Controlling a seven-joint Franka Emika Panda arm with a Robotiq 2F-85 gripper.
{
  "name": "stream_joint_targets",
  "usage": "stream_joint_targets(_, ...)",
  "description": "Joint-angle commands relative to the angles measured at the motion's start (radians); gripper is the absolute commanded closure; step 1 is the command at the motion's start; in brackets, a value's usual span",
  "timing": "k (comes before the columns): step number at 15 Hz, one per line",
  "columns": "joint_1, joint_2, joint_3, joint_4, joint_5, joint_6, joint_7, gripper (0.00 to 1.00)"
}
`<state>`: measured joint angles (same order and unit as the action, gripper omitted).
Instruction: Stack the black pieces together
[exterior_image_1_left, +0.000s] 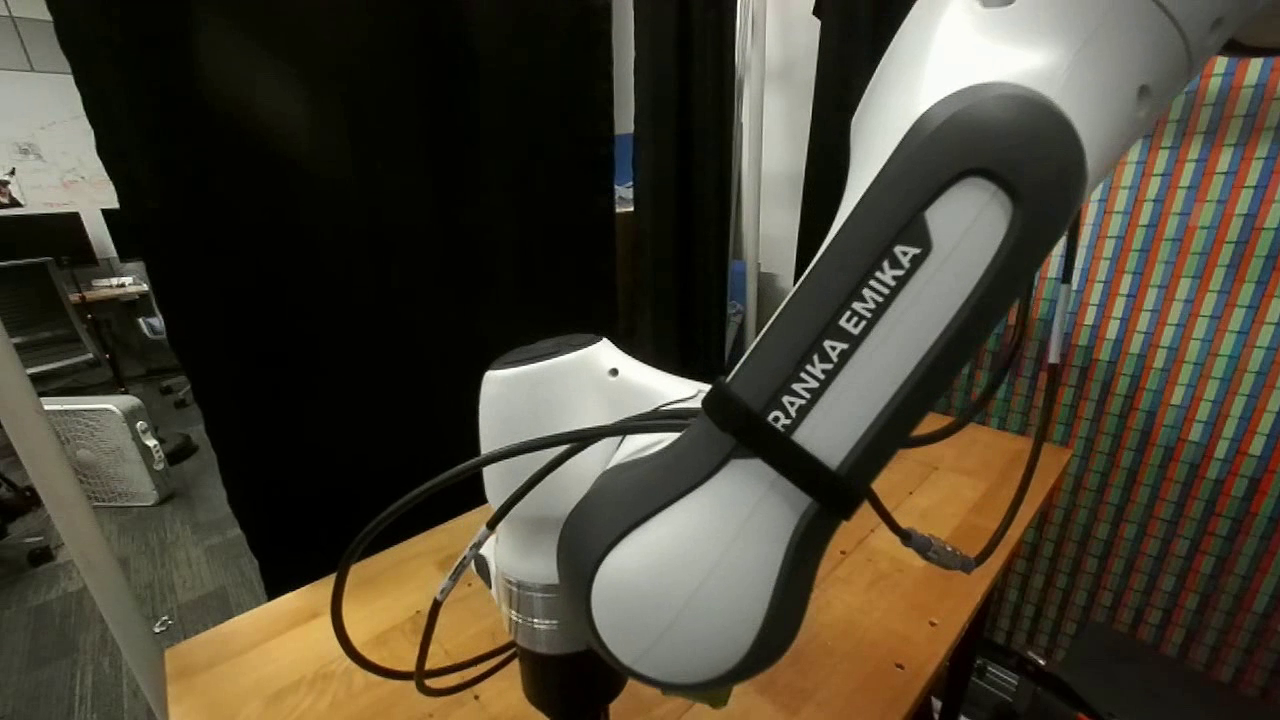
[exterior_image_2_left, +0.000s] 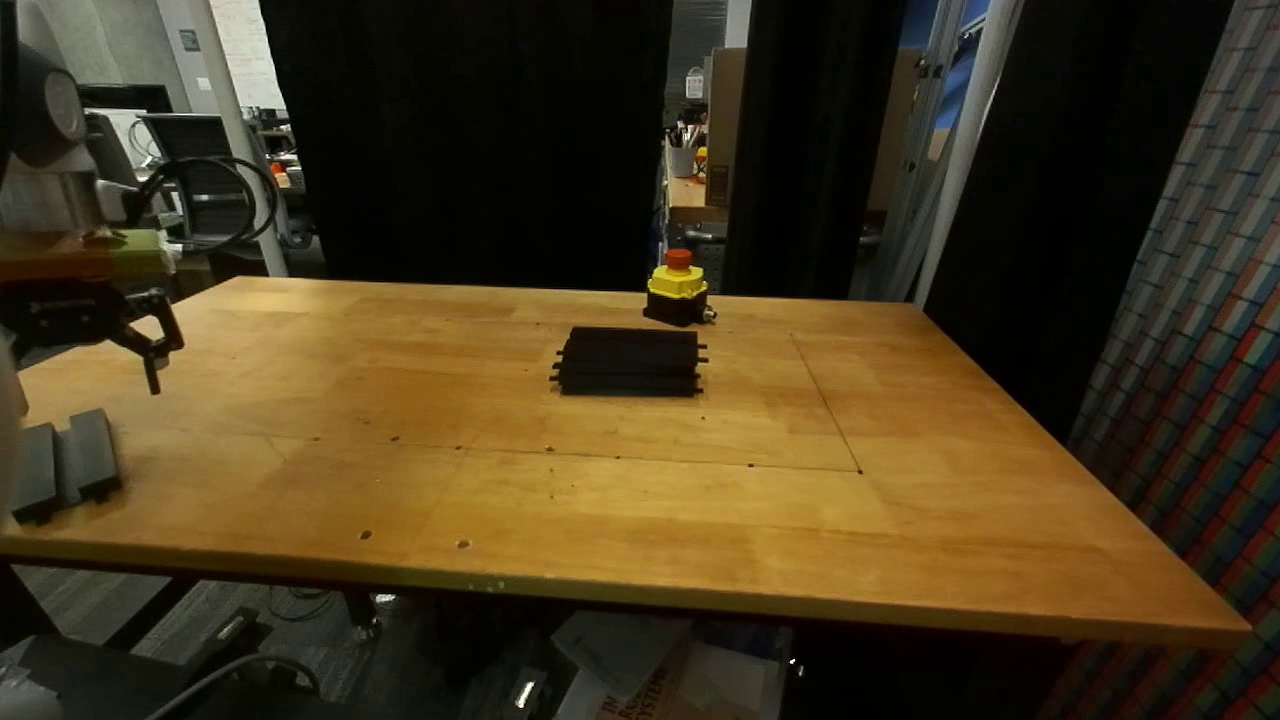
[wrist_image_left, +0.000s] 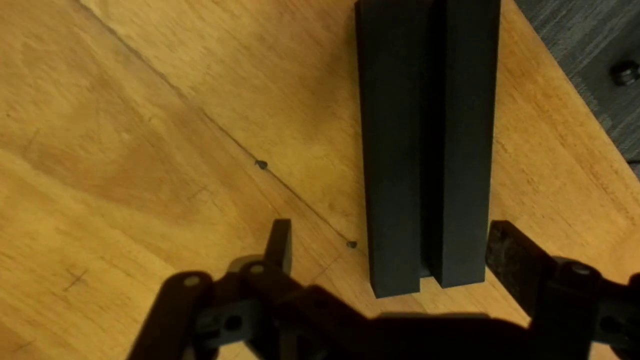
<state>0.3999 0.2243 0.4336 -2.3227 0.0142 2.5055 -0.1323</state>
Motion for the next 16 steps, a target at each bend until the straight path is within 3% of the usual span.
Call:
stream_joint_targets(1, 0.013, 0.002, 0.010, -0.019, 0.032, 0.052, 0.049, 0.00)
stream_joint_targets(10, 0.014, 0.044, 0.050, -0.044, 0.039, 0.109, 0.016, 0.00)
stream_joint_targets(16, 0.020, 0.046, 0.036, -0.091, 0.000, 0.199, 0.036, 0.00)
